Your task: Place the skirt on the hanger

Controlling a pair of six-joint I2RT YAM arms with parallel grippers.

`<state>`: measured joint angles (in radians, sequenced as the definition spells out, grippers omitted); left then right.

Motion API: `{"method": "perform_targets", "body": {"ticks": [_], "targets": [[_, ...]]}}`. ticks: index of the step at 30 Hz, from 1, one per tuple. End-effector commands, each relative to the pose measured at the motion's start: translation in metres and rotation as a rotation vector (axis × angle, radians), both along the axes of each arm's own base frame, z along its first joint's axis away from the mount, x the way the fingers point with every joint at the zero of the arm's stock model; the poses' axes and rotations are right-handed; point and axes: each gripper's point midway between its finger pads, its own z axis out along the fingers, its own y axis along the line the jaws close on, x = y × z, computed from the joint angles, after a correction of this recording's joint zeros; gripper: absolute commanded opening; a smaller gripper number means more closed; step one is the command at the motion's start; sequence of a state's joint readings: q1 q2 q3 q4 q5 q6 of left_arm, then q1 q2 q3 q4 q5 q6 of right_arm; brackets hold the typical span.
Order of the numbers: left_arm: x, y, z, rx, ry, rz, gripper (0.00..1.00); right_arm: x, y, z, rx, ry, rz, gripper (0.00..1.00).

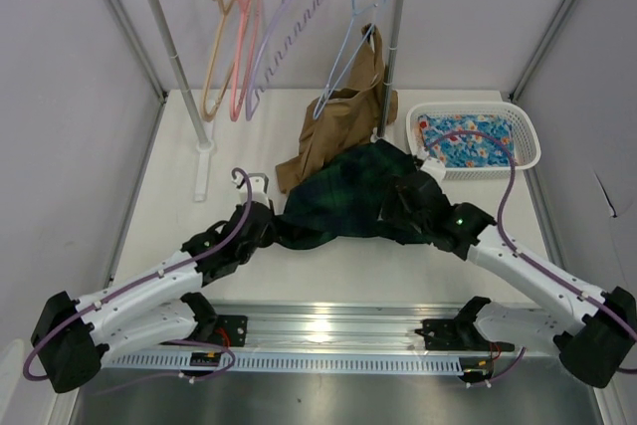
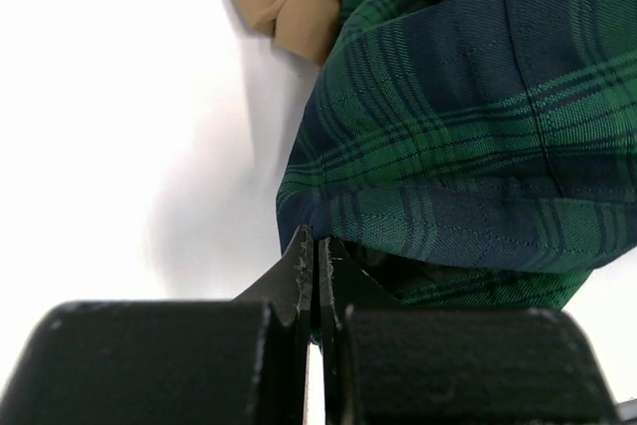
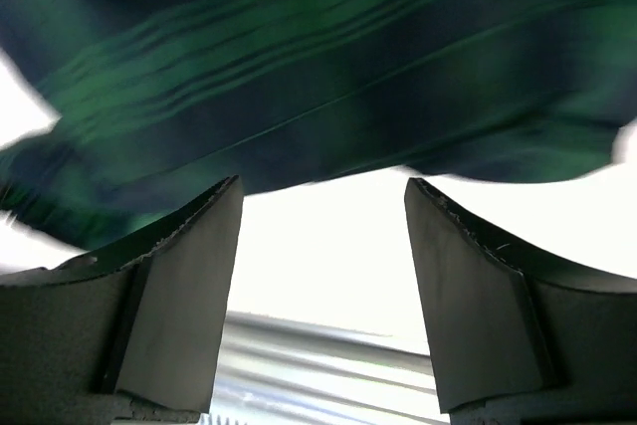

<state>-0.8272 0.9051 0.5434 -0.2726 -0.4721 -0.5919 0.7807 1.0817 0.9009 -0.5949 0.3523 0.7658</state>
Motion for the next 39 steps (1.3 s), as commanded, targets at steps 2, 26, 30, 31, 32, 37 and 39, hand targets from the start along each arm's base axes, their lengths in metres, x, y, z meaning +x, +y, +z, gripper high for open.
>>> {"method": "perform_targets", "body": {"ticks": [2,26,30,31,32,37,39], "targets": [[0.006,-0.005,0.019,-0.032,-0.020,-0.030,0.00,0.002,-0.049,-0.014,-0.090,0.020,-0.126,0.70],[0.003,-0.010,0.050,-0.046,-0.054,-0.091,0.00,0.057,-0.054,-0.013,-0.028,-0.033,-0.115,0.01],[-0.001,0.003,0.097,-0.039,-0.135,-0.098,0.00,0.051,-0.061,0.061,0.024,-0.160,-0.125,0.00],[-0.002,0.009,0.112,-0.029,-0.173,-0.097,0.00,0.045,-0.065,0.081,0.036,-0.191,-0.127,0.00],[-0.004,0.014,0.121,-0.024,-0.190,-0.097,0.00,0.045,-0.065,0.116,0.069,-0.253,-0.124,0.00],[-0.017,0.035,0.215,-0.060,-0.344,-0.109,0.00,0.026,-0.058,0.201,0.146,-0.408,-0.049,0.00],[-0.023,0.043,0.243,-0.081,-0.394,-0.100,0.00,0.015,-0.054,0.235,0.195,-0.478,-0.014,0.00]]}}
